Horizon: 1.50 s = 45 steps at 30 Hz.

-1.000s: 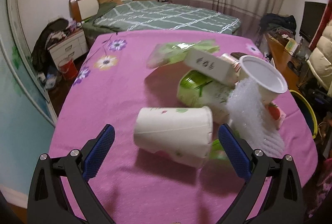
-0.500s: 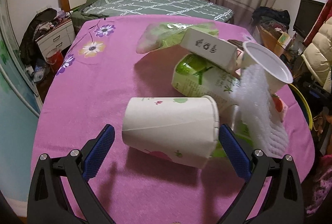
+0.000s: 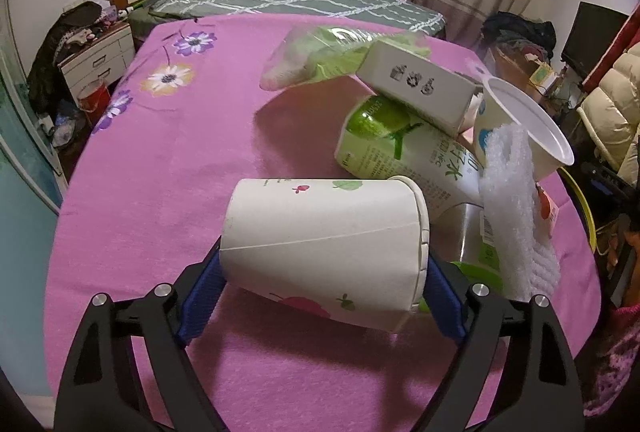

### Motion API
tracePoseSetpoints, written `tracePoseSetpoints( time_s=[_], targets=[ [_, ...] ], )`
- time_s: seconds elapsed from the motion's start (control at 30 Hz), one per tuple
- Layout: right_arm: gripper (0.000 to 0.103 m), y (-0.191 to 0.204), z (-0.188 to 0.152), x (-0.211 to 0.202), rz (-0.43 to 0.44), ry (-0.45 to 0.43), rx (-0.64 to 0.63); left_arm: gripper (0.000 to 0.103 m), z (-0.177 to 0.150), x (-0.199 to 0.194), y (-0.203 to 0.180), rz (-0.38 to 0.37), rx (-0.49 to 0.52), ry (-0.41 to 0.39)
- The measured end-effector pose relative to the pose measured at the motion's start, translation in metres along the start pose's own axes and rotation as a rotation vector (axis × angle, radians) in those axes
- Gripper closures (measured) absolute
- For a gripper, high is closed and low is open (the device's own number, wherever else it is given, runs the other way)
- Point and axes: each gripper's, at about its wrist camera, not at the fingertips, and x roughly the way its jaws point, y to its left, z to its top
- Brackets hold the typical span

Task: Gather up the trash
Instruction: 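Grasp the white paper cup lying on its side with the left tool, then carry the paper cup over the bin and open the left tool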

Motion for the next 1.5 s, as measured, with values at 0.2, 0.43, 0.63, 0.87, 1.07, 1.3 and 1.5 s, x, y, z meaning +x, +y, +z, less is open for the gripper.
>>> tracePoseSetpoints(
  time_s=[0.2,0.43,0.63,0.87,1.07,1.3,1.5],
  targets=[
    [0.046,0.002,-0.002,-0.008,0.017,-0.016,0.001,0.017,0.009,-0.025,0.006,0.081,0.001,-0.068],
    [0.046,-0.003,-0.004,-0.024,0.014,-0.048,0.004,0.017,0.022,-0.074,-0.008,0.105,0.033,-0.168],
    [0.046,-0.018,-0.011,-0.038,-0.017,-0.071,0.024,0.017,0.036,-0.107,-0.053,0.009,0.098,-0.236],
    [0.046,-0.048,-0.024,-0.056,-0.073,-0.088,0.054,0.017,0.057,-0.099,-0.161,-0.172,0.274,-0.240],
    [0.043,-0.078,-0.038,-0.070,-0.115,-0.094,0.095,0.017,0.056,-0.065,-0.266,-0.272,0.414,-0.171],
    [0.041,-0.110,-0.053,-0.083,-0.164,-0.104,0.132,0.017,0.042,-0.005,-0.376,-0.326,0.561,-0.093],
    [0.041,-0.128,-0.060,-0.081,-0.187,-0.093,0.146,0.017,0.028,0.042,-0.430,-0.314,0.622,-0.034]
  ],
)
